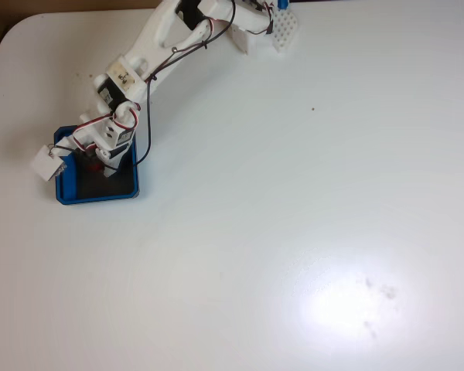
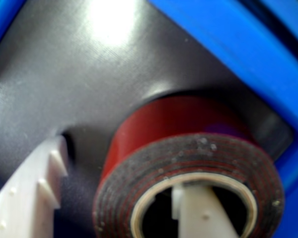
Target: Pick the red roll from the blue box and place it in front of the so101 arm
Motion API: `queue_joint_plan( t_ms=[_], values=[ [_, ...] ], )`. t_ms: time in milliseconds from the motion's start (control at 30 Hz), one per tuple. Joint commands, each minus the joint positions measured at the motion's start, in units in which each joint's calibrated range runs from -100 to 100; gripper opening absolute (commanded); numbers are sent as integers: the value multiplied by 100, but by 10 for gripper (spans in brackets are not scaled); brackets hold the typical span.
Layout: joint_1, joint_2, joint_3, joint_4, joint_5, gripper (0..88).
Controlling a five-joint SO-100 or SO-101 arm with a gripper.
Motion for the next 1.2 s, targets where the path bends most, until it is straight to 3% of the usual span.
queue_joint_plan(
  t_ms=[0,367,567,1167],
  values=[
    [0,-48,-316,-96,31,178],
    [0,-106,-316,-96,31,18],
    [0,-248,-343,-96,31,10],
    [-450,-3066,106,218,40,10]
  ],
)
